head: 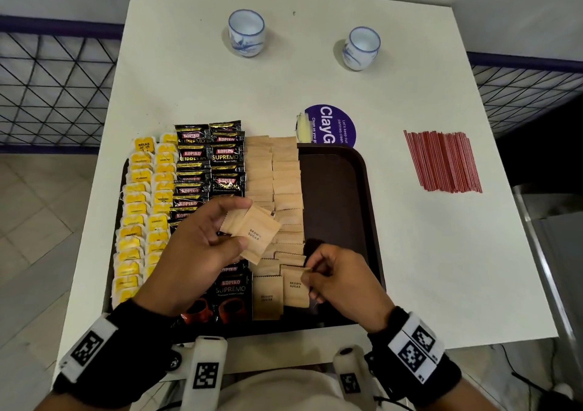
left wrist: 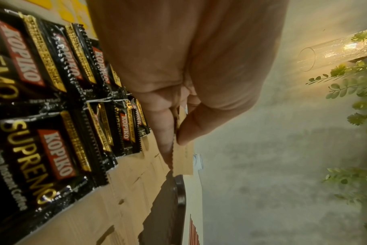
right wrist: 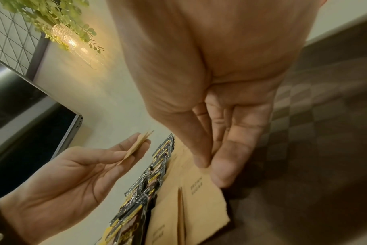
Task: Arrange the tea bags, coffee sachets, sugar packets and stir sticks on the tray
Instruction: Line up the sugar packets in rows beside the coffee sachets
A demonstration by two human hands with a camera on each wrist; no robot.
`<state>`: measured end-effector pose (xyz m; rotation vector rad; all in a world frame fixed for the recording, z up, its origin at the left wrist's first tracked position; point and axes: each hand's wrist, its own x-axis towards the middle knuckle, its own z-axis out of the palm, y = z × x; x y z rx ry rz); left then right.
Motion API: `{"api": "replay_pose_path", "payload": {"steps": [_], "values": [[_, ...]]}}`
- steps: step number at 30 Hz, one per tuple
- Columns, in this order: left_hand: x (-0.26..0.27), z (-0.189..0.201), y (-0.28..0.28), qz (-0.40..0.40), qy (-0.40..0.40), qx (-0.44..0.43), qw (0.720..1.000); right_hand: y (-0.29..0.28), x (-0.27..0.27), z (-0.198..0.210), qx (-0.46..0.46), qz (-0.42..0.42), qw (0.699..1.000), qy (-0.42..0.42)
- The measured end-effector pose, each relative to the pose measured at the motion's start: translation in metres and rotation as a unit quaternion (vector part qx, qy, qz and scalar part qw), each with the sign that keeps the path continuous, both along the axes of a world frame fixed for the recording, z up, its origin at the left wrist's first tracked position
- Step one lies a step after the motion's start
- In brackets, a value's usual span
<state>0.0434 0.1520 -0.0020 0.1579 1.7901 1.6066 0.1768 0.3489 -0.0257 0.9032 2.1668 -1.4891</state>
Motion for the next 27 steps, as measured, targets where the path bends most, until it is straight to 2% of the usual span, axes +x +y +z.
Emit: {"api": "replay_pose_path", "payload": {"steps": [17, 21, 23, 27], "values": [[0.004, 0.000, -0.004, 0.003, -0.012, 0.015, 1.000, -0.008, -0.007, -0.002, 0.039, -0.024, 0.999, 0.003], [0.003, -0.001, -0.003, 0.002, -0.014, 0.018, 1.000, -0.002, -0.011, 0.005, 0.062, -0.051, 0.996, 0.031], [0.004, 0.000, -0.001, 0.002, -0.010, 0.023, 1.000, -0.001, -0.017, 0.016, 0.031, -0.073, 0.995, 0.065], [0.005, 0.000, 0.007, 0.013, 0.000, 0.039, 0.999, -0.006, -0.034, 0.033, -0.128, -0.122, 0.976, 0.124]]}}
